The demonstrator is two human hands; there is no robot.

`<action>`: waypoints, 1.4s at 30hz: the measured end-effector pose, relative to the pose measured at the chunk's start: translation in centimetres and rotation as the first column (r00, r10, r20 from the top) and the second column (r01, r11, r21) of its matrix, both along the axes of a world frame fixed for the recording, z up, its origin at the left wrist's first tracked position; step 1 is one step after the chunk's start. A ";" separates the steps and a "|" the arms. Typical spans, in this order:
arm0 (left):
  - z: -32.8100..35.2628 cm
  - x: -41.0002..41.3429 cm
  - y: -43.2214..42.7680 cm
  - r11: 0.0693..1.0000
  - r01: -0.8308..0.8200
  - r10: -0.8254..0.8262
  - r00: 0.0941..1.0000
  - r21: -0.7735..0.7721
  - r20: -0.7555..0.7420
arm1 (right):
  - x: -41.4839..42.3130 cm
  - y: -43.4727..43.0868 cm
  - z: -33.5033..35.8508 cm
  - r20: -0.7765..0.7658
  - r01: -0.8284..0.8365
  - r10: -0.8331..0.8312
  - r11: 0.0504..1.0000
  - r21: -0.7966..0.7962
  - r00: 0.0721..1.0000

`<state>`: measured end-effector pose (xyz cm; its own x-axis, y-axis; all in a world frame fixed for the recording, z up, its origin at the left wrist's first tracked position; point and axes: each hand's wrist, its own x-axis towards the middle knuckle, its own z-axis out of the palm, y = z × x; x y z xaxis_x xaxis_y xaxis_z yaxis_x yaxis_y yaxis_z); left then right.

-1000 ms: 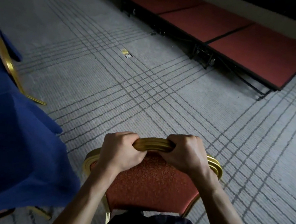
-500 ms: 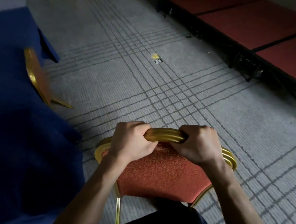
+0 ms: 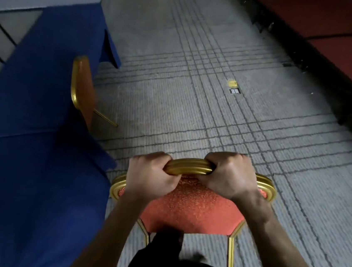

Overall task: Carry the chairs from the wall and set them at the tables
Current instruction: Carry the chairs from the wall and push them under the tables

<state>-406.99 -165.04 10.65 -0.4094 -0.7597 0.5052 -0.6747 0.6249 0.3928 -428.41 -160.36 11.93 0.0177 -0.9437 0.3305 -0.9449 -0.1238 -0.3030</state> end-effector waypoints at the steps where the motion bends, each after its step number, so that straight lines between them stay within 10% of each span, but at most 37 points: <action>1: -0.3 0.0 -2.0 1.000 -0.030 0.030 1.000 -0.004 0.008 | -0.1 -2.4 -0.1 -0.009 -0.011 0.011 1.000 0.000 1.000; 42: 1.6 -1.1 -70.2 0.843 -0.529 0.519 0.847 0.099 0.112 | -0.5 -80.6 -0.7 0.164 -0.447 0.452 0.892 -0.070 0.877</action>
<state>-408.12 -235.26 12.27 0.0331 -0.9250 0.3785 -0.9195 0.1202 0.3743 -428.94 -240.94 11.28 0.3782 -0.8378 0.3937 -0.7192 -0.5338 -0.4448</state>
